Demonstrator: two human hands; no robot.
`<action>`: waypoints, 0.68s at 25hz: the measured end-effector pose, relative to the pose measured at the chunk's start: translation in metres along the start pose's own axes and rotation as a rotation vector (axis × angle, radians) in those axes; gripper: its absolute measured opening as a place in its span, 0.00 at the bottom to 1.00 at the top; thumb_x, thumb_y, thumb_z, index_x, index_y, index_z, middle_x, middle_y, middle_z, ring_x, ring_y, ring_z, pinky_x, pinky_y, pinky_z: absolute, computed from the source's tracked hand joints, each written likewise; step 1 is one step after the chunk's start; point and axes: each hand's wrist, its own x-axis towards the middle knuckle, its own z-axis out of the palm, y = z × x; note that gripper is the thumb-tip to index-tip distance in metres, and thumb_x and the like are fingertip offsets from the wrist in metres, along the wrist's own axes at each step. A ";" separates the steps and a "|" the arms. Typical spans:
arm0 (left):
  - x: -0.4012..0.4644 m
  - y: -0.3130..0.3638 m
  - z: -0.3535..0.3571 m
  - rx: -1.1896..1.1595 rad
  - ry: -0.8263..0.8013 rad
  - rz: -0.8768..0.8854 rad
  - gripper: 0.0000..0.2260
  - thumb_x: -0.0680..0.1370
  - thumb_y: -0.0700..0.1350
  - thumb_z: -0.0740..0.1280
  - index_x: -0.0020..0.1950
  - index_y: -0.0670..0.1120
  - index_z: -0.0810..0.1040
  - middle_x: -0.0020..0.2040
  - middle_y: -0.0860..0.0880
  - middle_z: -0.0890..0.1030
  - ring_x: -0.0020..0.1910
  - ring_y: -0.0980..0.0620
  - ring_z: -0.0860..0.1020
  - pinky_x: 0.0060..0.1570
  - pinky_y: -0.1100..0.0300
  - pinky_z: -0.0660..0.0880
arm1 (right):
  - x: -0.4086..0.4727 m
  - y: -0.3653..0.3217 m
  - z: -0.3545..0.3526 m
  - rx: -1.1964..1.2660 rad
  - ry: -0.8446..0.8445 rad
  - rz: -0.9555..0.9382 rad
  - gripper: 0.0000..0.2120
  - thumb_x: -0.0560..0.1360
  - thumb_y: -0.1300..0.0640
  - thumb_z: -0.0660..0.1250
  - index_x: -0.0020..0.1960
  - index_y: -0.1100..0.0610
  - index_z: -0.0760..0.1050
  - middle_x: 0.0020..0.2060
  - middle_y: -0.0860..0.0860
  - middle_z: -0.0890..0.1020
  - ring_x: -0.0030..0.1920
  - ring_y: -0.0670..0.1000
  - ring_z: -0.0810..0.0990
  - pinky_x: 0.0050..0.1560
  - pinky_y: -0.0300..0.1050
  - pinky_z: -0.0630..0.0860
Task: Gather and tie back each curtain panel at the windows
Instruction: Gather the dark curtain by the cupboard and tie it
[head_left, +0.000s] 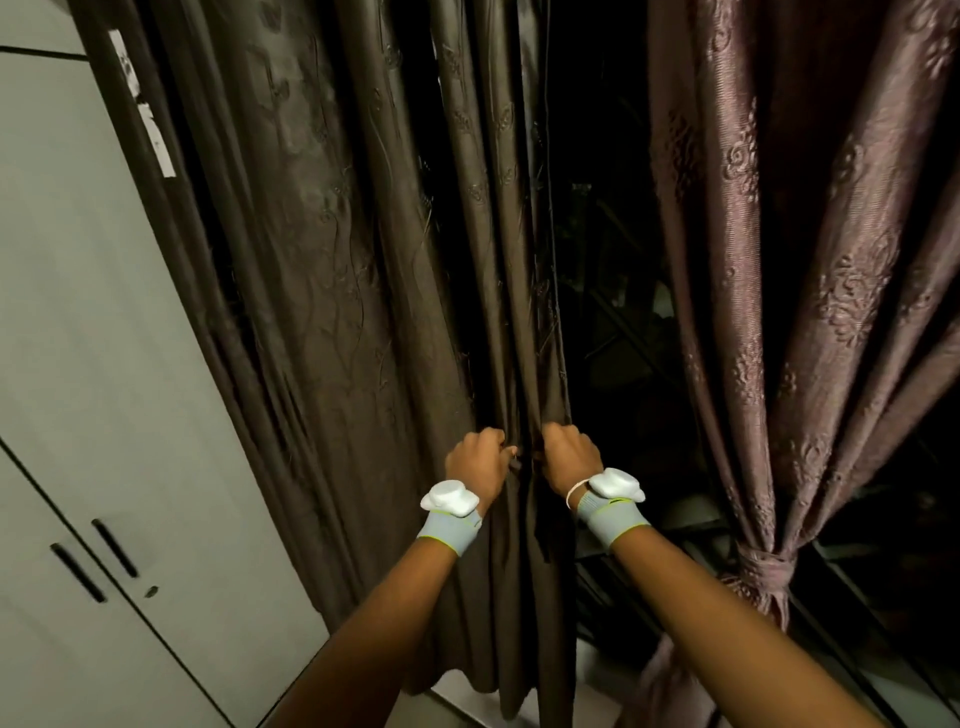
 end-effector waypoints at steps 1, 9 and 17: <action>-0.002 0.001 0.003 0.021 0.004 0.014 0.16 0.80 0.53 0.61 0.63 0.45 0.74 0.60 0.40 0.77 0.61 0.38 0.74 0.55 0.51 0.70 | 0.000 -0.005 0.001 0.018 0.000 -0.001 0.14 0.77 0.54 0.63 0.59 0.61 0.71 0.59 0.64 0.77 0.59 0.67 0.76 0.54 0.55 0.73; -0.007 -0.010 0.002 -0.064 -0.020 0.013 0.15 0.78 0.51 0.64 0.62 0.46 0.75 0.59 0.41 0.78 0.61 0.38 0.74 0.53 0.50 0.71 | -0.008 -0.028 0.015 0.059 -0.010 0.002 0.15 0.76 0.52 0.62 0.58 0.61 0.70 0.57 0.64 0.77 0.58 0.67 0.76 0.52 0.54 0.74; 0.018 -0.026 -0.018 -0.396 -0.120 -0.105 0.26 0.78 0.48 0.66 0.74 0.45 0.62 0.68 0.41 0.73 0.68 0.40 0.72 0.65 0.51 0.71 | -0.013 -0.017 0.013 0.046 -0.100 -0.024 0.15 0.77 0.55 0.63 0.62 0.59 0.69 0.60 0.64 0.75 0.60 0.68 0.74 0.56 0.54 0.73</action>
